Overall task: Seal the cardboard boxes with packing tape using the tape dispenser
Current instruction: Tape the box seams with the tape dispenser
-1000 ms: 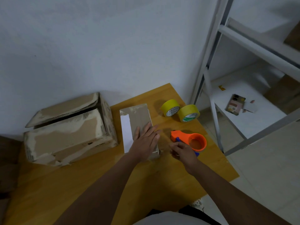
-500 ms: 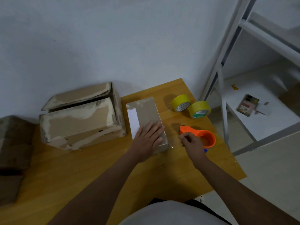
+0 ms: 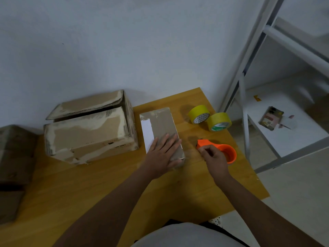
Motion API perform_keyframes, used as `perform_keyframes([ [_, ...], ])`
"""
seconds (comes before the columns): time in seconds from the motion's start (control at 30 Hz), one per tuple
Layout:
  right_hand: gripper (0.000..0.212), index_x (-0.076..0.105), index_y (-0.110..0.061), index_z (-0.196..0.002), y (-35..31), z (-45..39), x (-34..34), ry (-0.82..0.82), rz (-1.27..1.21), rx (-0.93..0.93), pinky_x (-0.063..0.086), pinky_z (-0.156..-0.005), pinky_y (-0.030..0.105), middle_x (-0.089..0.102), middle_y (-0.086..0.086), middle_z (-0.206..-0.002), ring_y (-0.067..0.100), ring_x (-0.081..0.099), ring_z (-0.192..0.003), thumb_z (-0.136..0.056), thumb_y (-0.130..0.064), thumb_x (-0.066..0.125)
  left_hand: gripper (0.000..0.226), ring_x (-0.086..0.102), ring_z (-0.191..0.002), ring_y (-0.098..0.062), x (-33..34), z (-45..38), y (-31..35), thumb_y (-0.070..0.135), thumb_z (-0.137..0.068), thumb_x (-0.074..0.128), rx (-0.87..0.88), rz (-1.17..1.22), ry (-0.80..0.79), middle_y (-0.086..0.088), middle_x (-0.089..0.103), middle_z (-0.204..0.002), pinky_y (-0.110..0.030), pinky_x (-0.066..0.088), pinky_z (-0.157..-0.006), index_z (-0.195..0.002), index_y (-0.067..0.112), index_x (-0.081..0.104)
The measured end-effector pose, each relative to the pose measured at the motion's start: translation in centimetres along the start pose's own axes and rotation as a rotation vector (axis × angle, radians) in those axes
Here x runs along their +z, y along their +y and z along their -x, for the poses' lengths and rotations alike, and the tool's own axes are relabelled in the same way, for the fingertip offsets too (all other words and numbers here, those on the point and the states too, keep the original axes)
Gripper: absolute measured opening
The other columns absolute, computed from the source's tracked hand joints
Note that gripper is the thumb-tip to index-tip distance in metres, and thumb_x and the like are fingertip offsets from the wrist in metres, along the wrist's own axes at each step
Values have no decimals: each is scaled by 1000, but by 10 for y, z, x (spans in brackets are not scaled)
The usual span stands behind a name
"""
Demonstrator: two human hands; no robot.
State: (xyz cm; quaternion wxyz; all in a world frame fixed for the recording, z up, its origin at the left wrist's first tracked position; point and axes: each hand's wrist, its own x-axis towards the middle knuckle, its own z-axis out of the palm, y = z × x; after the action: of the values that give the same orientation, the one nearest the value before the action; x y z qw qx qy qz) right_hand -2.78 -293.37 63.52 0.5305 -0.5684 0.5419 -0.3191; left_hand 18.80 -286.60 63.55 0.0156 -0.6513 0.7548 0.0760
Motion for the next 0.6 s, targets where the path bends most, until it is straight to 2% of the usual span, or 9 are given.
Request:
perform_keyframes([
  [0.13,14,68,-6,-86,0,-1,-3,0,-28,2,48,-71,40,67,14,-82,22,59,-76,-93,-17,63,76,2,-153,-21,0,0,4,66,-95,11,-1,-57,47,3,7,-165,-49,9,-123,-158,23,14],
  [0.23,14,69,-6,-85,0,-1,-4,6,-26,3,49,-71,41,67,11,-79,19,60,-75,-93,-16,64,75,16,-151,-26,1,0,9,62,-95,20,-2,-126,92,-3,20,-163,-52,21,-119,-157,19,23],
  [0.4,13,70,-8,-85,-3,1,-4,15,-18,-1,49,-73,39,68,7,-78,17,60,-75,-92,-17,65,95,12,-152,-23,0,-3,6,80,-80,37,-19,-7,64,3,19,-163,-48,12,-121,-156,24,23],
  [0.47,14,69,-7,-84,-4,2,-5,14,-21,-14,49,-72,40,68,9,-78,19,60,-74,-92,-18,65,91,20,-149,-22,-2,-7,9,84,-81,36,-63,39,94,5,29,-159,-49,17,-119,-151,26,34],
  [0.6,15,69,-8,-81,-5,3,-6,15,-35,-41,46,-67,38,65,10,-74,18,56,-69,-92,-18,65,76,38,-140,-27,0,-12,17,74,-88,39,-97,-17,180,1,46,-148,-51,32,-110,-142,22,49],
])
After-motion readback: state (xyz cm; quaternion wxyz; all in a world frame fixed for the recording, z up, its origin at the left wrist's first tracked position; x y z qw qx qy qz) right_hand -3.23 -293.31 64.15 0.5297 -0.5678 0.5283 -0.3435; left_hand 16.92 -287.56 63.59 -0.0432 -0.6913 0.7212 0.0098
